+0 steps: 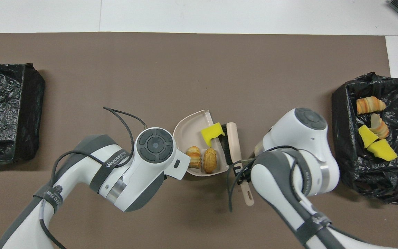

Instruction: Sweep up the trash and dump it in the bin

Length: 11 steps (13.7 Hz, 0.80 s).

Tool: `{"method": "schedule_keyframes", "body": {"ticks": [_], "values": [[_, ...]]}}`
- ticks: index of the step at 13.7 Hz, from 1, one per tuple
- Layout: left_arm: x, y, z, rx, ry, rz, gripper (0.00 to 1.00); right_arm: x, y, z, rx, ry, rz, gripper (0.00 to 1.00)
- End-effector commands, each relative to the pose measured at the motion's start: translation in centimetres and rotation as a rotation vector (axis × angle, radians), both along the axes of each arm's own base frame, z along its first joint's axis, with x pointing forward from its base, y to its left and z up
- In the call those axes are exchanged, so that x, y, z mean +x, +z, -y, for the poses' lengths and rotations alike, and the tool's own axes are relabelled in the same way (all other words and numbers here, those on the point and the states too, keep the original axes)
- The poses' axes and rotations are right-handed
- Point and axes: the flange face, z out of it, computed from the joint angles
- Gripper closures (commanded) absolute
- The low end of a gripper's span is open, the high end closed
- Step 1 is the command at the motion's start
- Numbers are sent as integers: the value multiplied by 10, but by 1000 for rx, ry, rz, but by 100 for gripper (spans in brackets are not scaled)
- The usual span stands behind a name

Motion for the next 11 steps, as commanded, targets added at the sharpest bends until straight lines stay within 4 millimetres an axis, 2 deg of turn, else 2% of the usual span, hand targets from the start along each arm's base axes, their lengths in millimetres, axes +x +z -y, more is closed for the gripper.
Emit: {"method": "schedule_keyframes", "body": {"ticks": [1,3,4,5,8,11], "values": [[1,-1,-4,-13,3,43,100,5,29,72,-13,36,29,100],[1,-2,-3,-27,3,56,100,7,32,110,-33,70,31,100],[1,-2,-3,-27,3,56,100,6,32,121,-35,76,35,100],[1,-2,-4,-27,3,56,100,5,31,124,-33,76,38,100],[0,-2,-3,-26,0,55,100,5,32,107,-38,57,52,100],[0,-2,-3,-26,-1,55,100,6,36,55,-27,-3,92,100]]}}
